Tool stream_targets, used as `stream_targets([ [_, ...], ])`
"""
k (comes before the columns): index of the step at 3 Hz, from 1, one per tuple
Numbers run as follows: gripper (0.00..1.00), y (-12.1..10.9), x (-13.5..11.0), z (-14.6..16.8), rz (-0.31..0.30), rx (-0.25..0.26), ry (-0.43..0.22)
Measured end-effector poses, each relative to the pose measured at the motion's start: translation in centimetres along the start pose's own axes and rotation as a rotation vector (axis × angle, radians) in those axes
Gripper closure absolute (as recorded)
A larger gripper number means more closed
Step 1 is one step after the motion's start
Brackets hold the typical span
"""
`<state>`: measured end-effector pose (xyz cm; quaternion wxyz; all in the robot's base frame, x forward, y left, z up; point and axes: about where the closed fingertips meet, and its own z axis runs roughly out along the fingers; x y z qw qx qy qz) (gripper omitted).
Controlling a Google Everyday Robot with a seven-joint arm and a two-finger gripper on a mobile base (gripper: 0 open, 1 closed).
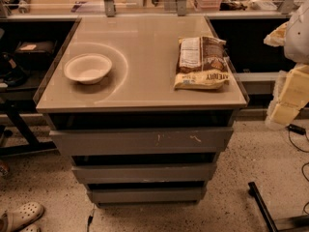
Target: Open top drawer
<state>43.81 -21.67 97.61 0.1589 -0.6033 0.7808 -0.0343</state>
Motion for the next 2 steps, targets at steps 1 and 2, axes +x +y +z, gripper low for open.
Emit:
stream_targets([
  [1, 0.0, 0.0, 0.0, 0.0, 0.0, 0.0, 0.0],
  [2, 0.0, 1.7, 0.0, 1.4, 0.031, -0.032, -0.022],
])
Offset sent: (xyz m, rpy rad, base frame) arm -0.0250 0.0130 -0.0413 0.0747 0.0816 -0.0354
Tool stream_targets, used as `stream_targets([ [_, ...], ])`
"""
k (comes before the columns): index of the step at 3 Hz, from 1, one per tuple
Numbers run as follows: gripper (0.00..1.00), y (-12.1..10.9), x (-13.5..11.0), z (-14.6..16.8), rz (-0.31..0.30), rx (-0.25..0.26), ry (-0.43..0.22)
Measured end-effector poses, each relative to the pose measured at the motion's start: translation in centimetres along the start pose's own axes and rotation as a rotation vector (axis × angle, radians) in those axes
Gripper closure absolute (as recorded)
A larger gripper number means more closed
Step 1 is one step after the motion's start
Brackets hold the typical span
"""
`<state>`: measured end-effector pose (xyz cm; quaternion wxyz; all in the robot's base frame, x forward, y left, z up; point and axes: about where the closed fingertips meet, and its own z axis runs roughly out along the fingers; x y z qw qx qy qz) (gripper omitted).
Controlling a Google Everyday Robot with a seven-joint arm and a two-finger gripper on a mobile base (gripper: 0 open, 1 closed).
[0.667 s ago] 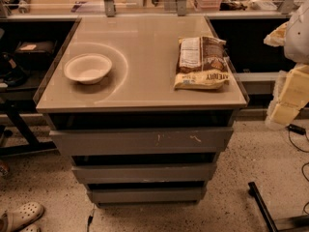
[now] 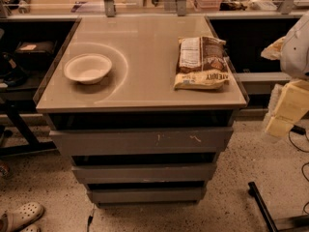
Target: Open top drawer
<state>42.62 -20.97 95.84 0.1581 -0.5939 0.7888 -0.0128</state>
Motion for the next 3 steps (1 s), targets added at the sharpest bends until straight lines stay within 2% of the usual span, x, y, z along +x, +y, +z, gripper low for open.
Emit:
stream_targets([
  [1, 0.0, 6.4, -1.5, 8.5, 0.042, -0.135, -0.094],
  [2, 0.0, 8.0, -1.7, 11.1, 0.049, -0.177, -0.108],
  [3, 0.0, 7.4, -0.9, 11.2, 0.058, -0.172, -0.079],
])
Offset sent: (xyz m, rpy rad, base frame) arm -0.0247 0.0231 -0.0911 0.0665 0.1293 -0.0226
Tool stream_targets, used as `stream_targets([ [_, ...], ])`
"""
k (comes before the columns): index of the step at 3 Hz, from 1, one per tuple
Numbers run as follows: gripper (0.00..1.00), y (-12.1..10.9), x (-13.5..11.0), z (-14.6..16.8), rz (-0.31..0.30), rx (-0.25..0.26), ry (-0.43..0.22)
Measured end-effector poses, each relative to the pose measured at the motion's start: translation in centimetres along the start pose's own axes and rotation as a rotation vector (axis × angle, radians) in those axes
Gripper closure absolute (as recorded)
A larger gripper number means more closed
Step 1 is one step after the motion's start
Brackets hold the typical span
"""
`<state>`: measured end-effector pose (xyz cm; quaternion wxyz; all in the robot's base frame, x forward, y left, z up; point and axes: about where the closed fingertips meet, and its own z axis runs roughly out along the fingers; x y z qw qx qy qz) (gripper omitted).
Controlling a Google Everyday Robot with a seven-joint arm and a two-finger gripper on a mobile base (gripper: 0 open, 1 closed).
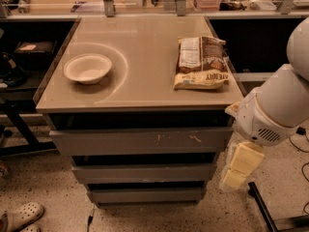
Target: Open top drawer
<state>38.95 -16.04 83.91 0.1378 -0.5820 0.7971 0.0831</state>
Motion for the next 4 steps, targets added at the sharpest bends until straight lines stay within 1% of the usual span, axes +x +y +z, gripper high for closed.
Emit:
stream_targets([
  [1, 0.0, -3.3, 0.1, 2.0, -0.022, 0.047, 0.033],
  [2, 0.0, -3.0, 0.1, 2.0, -0.023, 0.055, 0.034],
  [3, 0.0, -2.4, 0.2, 5.8, 0.007, 0.021, 0.009],
  [4, 0.0, -2.9, 0.1, 9.0, 0.015, 0.011, -0.011],
])
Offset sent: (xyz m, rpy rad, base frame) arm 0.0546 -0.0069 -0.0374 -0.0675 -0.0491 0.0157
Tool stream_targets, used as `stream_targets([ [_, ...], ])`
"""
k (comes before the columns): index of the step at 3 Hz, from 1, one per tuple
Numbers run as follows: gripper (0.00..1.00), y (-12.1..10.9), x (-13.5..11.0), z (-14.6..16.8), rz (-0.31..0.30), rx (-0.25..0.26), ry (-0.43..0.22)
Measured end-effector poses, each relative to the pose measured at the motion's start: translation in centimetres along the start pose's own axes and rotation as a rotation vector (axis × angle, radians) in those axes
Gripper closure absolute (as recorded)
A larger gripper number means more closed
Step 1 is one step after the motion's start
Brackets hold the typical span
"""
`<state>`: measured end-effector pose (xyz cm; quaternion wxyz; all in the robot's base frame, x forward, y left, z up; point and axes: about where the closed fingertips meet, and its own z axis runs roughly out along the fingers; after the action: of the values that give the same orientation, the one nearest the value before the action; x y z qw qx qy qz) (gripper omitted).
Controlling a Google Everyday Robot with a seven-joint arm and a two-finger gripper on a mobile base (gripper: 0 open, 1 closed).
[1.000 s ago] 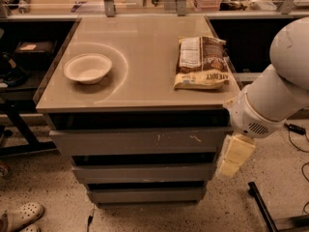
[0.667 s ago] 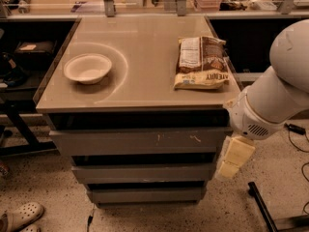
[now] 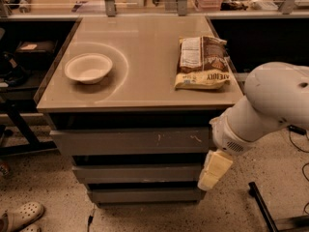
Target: Open top drawer
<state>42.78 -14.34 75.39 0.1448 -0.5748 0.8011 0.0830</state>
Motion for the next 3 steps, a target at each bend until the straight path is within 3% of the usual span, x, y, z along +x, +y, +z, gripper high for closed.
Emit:
stream_targets([
  [3, 0.0, -2.9, -0.3, 7.4, -0.024, 0.003, -0.022],
])
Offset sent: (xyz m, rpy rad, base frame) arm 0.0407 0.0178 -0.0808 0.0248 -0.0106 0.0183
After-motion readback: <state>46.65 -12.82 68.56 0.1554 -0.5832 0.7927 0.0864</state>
